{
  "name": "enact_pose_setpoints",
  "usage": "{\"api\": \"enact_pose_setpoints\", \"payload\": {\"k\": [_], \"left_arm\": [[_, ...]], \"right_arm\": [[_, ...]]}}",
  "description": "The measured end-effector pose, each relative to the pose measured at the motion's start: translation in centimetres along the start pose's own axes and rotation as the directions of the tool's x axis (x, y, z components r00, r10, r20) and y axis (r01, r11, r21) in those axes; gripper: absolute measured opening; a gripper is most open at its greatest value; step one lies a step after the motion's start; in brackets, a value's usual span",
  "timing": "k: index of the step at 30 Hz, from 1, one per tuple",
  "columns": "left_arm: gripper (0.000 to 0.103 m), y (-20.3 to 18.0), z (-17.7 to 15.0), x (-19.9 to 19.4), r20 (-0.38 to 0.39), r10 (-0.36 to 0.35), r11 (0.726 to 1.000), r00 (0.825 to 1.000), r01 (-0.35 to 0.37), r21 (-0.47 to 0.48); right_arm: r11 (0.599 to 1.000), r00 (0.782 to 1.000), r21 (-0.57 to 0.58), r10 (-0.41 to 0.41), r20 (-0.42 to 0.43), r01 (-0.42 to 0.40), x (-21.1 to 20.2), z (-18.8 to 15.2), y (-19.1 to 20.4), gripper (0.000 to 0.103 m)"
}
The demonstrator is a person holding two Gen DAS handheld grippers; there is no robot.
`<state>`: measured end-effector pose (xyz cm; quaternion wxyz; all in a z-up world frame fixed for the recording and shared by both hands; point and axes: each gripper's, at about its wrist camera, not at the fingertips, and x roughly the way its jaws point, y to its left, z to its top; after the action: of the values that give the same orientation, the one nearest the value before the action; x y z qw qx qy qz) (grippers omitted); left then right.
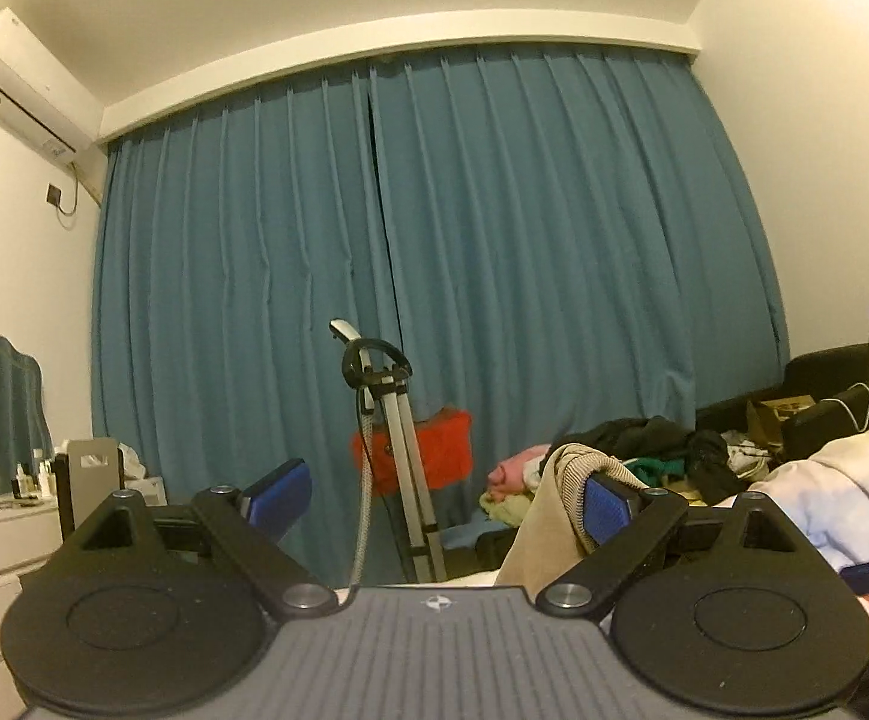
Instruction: Fold clothes
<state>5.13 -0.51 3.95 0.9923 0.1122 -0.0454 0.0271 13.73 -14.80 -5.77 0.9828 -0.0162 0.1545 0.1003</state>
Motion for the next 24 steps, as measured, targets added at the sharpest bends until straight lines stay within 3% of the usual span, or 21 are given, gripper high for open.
{"api": "enact_pose_setpoints", "payload": {"k": [5, 7, 9, 12, 15, 17, 18, 24], "left_arm": [[0.094, -0.5, -0.1, -0.4, -0.008, 0.006, 1.0, 1.0, -0.006, 0.008], [0.094, -0.8, -0.2, -0.3, -0.013, -0.001, 1.0, 1.0, 0.002, 0.028], [0.094, -1.2, -0.4, -0.5, -0.01, 0.01, 0.999, 1.0, -0.009, 0.045], [0.094, -1.5, -0.5, -0.7, -0.012, 0.026, 0.998, 1.0, -0.025, 0.057], [0.094, -0.8, -0.4, -0.6, -0.022, 0.051, 0.998, 0.998, -0.051, 0.034], [0.094, 0.1, -0.1, -0.5, -0.039, 0.07, 0.998, 0.997, -0.07, 0.0], [0.094, 0.6, 0.1, -0.4, -0.056, 0.064, 0.998, 0.996, -0.066, -0.024], [0.094, 2.9, 0.4, -0.3, -0.115, 0.064, 0.992, 0.991, -0.076, -0.101]], "right_arm": [[0.973, 0.996, 0.229, -0.01, -0.086, 0.03, -0.2, 1.2, -4.2, 0.081], [0.947, 0.993, 0.317, -0.008, -0.121, 0.047, -0.3, 1.6, -5.8, 0.081], [0.897, 0.982, 0.436, 0.013, -0.189, 0.072, 0.0, 1.2, -8.1, 0.086], [0.79, 0.942, 0.601, 0.1, -0.32, 0.12, 1.3, -1.2, -11.2, 0.086], [0.746, 0.886, 0.649, 0.189, -0.424, 0.151, 2.4, -3.6, -12.0, 0.086], [0.764, 0.855, 0.621, 0.195, -0.48, 0.175, 2.9, -4.2, -11.6, 0.086], [0.783, 0.858, 0.597, 0.175, -0.483, 0.177, 2.9, -4.1, -11.3, 0.086], [0.89, 0.921, 0.449, 0.105, -0.375, 0.082, 1.9, -2.0, -7.8, 0.086]]}}
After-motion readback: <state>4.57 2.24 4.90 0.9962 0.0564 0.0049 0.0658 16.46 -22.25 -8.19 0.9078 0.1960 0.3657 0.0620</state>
